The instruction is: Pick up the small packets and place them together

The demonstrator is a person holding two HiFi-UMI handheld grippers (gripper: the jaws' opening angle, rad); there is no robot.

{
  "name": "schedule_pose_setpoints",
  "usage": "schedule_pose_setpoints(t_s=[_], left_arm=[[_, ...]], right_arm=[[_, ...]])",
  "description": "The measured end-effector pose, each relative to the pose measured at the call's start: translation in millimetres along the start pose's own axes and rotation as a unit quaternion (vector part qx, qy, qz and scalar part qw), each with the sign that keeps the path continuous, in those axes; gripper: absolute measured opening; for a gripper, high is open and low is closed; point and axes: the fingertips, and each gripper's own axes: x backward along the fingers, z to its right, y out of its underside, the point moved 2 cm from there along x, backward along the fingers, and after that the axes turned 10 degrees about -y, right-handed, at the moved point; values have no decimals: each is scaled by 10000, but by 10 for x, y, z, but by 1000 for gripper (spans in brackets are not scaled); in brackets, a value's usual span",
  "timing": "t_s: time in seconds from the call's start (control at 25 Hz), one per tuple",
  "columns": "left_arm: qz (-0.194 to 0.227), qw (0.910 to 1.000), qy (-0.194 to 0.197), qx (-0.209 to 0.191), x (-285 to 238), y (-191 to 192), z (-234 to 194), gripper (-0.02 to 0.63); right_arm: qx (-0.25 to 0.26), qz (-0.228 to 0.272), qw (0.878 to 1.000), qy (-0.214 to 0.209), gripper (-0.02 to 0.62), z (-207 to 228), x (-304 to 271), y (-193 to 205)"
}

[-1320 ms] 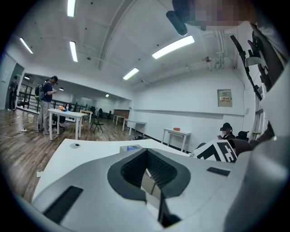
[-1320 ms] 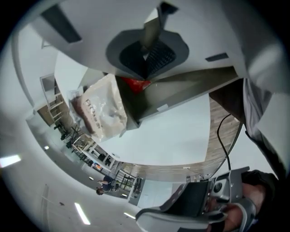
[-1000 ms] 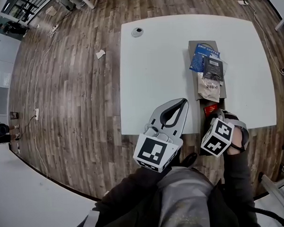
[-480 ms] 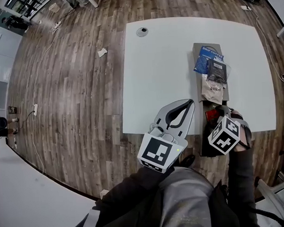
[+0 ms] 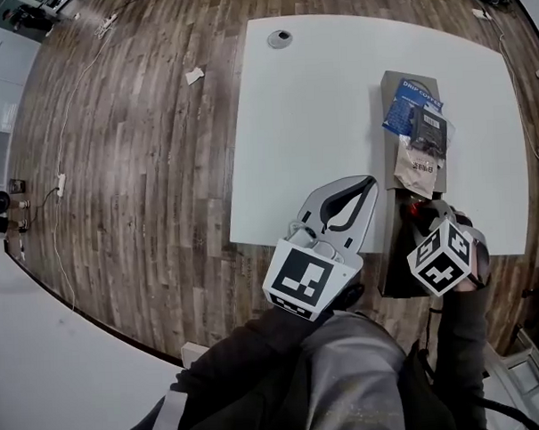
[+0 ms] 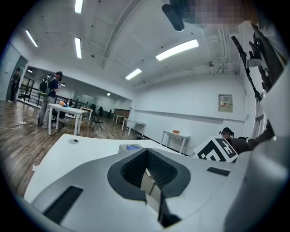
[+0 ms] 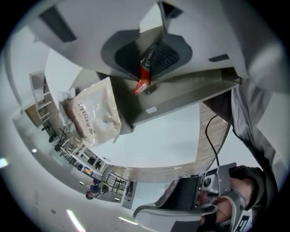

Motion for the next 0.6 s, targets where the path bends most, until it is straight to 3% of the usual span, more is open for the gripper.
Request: schedule_pose_setpoints(t_s=[0.2, 0.4, 0.6], left_arm=[[70, 9999, 10, -154, 110, -61, 116, 2], [132, 9995, 93, -263, 226, -92, 325, 2], [236, 9990, 184, -333, 205, -192, 420, 2]], right_arm=[[-129, 381, 9991, 106, 71, -166, 241, -21], [-248, 1121, 9929, 315, 72, -298, 646, -92], [-278, 1676, 9802, 1020, 72, 9, 1128, -246]])
